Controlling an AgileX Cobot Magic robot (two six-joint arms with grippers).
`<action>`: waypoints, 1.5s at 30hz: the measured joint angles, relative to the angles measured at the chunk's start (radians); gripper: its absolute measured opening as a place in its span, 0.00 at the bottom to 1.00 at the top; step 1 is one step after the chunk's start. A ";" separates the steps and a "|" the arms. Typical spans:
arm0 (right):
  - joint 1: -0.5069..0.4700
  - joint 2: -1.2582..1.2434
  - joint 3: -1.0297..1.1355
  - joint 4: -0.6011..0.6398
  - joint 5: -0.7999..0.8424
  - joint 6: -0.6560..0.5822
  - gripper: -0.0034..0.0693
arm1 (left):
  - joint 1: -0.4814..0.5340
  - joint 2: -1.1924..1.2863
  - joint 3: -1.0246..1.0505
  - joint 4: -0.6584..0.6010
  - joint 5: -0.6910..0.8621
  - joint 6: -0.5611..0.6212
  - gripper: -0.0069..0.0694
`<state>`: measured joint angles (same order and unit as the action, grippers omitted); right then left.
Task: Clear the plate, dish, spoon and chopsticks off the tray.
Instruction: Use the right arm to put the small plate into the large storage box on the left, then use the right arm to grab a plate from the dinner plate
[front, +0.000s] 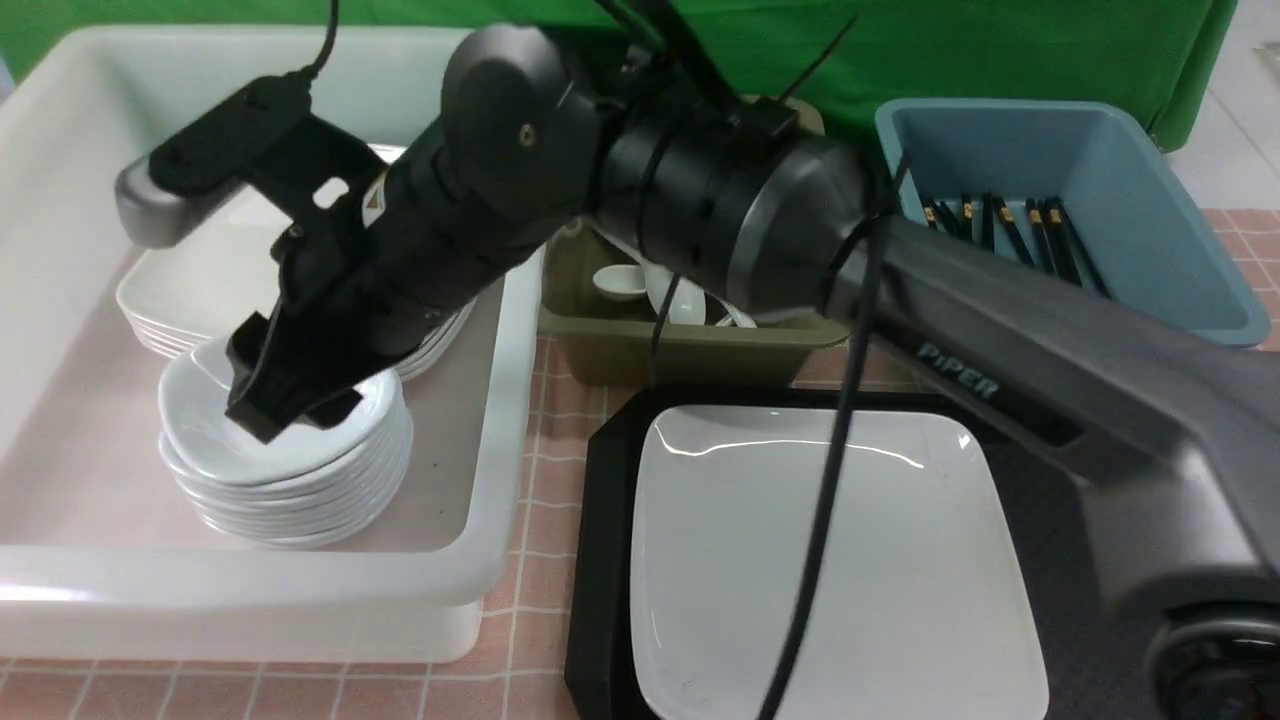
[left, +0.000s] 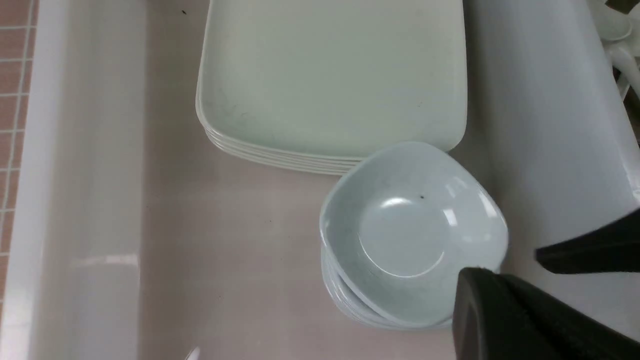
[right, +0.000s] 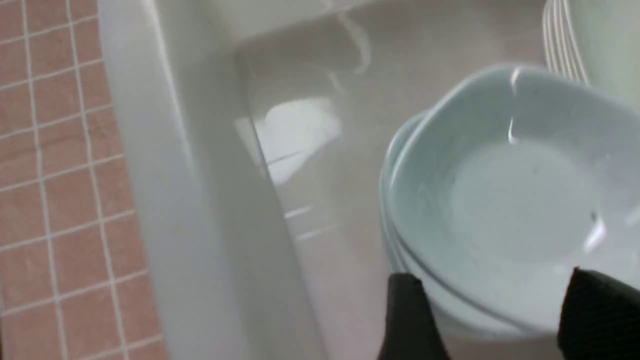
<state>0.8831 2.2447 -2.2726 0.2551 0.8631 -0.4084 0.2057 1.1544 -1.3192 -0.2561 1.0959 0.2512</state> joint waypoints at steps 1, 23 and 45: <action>-0.002 -0.006 0.000 -0.006 0.010 0.000 0.63 | 0.000 0.000 0.000 -0.007 0.000 0.001 0.09; -0.878 -0.577 0.949 0.040 0.189 -0.004 0.34 | -0.690 0.121 0.180 -0.058 -0.262 -0.057 0.09; -0.808 -0.261 1.055 0.212 -0.345 -0.120 0.68 | -0.818 0.338 0.181 -0.034 -0.516 -0.046 0.09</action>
<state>0.0753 1.9838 -1.2172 0.4672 0.5186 -0.5285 -0.6119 1.4919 -1.1383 -0.2900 0.5800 0.2055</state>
